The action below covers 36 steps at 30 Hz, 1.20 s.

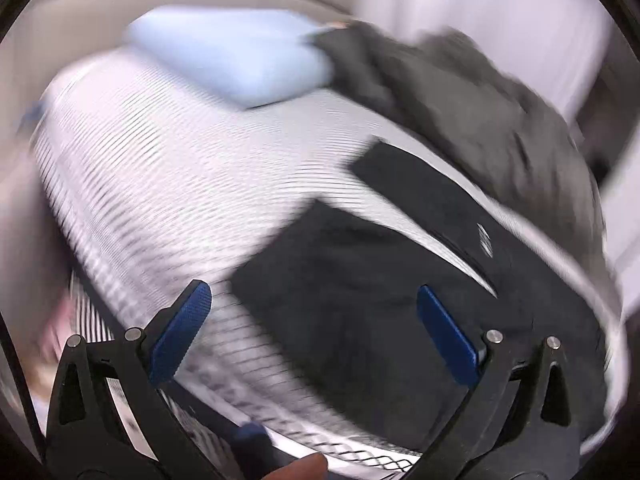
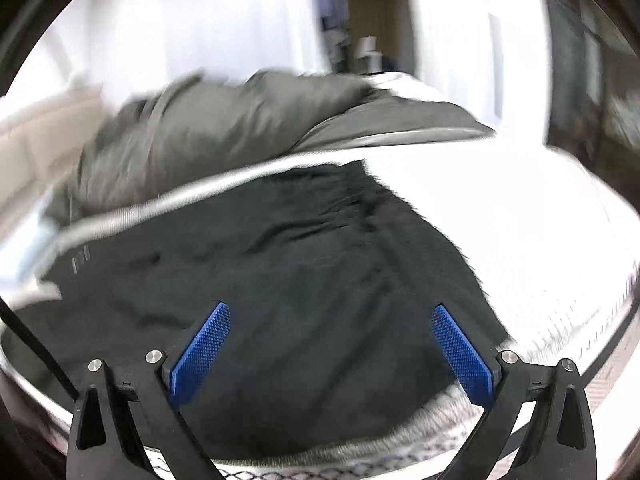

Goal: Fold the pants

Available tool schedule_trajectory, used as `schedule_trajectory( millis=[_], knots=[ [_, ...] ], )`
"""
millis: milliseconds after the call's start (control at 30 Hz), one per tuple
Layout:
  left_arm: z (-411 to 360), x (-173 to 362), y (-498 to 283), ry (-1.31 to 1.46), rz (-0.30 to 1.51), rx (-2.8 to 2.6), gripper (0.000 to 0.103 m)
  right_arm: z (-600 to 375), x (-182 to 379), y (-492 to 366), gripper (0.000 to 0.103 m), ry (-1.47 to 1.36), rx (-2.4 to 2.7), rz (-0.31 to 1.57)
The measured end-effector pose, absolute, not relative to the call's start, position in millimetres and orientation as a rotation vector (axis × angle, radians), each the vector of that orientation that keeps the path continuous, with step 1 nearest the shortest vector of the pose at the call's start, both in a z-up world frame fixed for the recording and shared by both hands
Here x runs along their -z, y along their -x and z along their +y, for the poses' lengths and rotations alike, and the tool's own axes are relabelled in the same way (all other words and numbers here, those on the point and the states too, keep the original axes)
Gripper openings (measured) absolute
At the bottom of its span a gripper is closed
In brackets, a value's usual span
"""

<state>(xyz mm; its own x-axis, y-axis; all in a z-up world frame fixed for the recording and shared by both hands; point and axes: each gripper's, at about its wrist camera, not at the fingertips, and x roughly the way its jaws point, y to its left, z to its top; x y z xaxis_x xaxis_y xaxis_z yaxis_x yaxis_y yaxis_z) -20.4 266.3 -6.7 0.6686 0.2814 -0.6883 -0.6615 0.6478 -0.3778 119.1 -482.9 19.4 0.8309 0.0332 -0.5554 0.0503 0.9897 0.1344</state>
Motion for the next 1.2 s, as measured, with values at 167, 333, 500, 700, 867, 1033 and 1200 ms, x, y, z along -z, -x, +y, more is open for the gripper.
schedule_trajectory(
  millis=[167, 333, 500, 700, 867, 1033, 1200],
  knots=[
    [291.4, 32.6, 38.7, 0.846, 0.598, -0.440, 0.090, -524.0, 1.5, -96.0, 0.103, -0.318, 0.012, 0.601],
    [286.7, 49.2, 18.9, 0.889, 0.627, -0.289, 0.071, -534.0, 20.3, -86.7, 0.103, -0.354, 0.025, 0.638],
    [295.4, 61.3, -5.0, 0.922, 0.651, -0.353, 0.052, -540.4, 29.5, -82.3, 0.102, -0.405, 0.018, 0.632],
    [284.1, 55.1, -25.1, 0.796, 0.680, -0.484, 0.024, -565.9, 29.6, -71.4, 0.102, -0.512, 0.037, 0.589],
    [255.4, 45.9, -24.7, 0.699, 0.674, -0.504, 0.024, -573.8, 25.2, -71.3, 0.100, -0.576, -0.010, 0.542],
    [239.0, 48.9, -6.0, 0.689, 0.698, -0.459, 0.024, -582.0, 25.4, -96.6, 0.097, -0.589, -0.001, 0.540],
    [233.2, 52.0, 0.2, 0.689, 0.692, -0.438, 0.025, -580.8, 37.0, -124.7, 0.092, -0.579, 0.038, 0.586]
  ],
)
